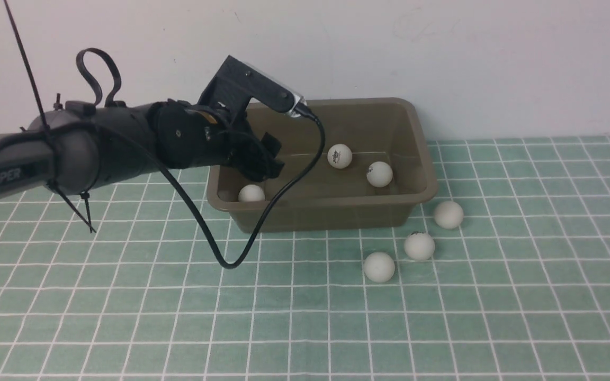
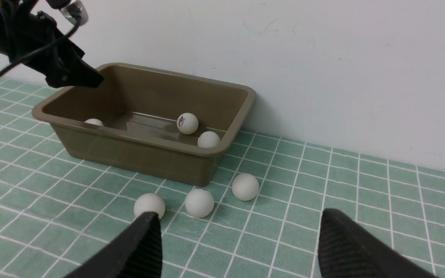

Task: Put the table tennis balls in the box on the green coffee tablecloth.
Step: 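Reach for and grasp a ping pong ball on the table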

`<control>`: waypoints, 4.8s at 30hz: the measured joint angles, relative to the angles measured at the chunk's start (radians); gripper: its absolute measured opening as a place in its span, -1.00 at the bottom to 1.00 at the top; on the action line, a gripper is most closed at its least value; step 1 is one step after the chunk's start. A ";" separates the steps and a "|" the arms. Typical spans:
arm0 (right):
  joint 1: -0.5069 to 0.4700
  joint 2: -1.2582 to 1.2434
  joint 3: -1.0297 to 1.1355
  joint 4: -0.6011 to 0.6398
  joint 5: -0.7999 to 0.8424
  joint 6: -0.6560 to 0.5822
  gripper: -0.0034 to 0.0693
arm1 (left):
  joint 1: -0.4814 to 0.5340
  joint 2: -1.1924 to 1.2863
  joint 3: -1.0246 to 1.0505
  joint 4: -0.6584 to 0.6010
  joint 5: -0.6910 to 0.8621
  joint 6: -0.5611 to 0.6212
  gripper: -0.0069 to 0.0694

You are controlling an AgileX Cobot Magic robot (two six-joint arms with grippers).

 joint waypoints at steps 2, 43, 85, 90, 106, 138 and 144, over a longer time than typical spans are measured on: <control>0.000 0.000 0.000 0.000 -0.006 -0.015 0.45 | 0.000 -0.077 -0.001 0.000 0.054 -0.009 0.43; 0.000 1.468 -0.615 0.523 -0.079 -0.724 0.45 | -0.001 -0.434 -0.002 0.385 0.482 -0.477 -0.06; 0.050 1.791 -0.620 1.070 -0.266 -1.311 0.45 | -0.001 -0.411 -0.002 0.362 0.478 -0.478 -0.06; 0.049 1.718 -0.620 1.070 -0.286 -1.293 0.45 | -0.001 -0.394 -0.002 0.362 0.478 -0.477 -0.06; 0.036 1.369 -0.620 0.912 -0.279 -1.013 0.45 | -0.001 -0.353 -0.002 0.374 0.478 -0.477 -0.06; 0.065 0.987 -0.620 -0.152 -0.209 0.083 0.45 | -0.001 -0.353 -0.002 0.403 0.456 -0.471 -0.06; 0.154 1.044 -0.620 -0.126 -0.244 0.027 0.45 | -0.001 -0.353 -0.002 0.403 0.448 -0.471 -0.06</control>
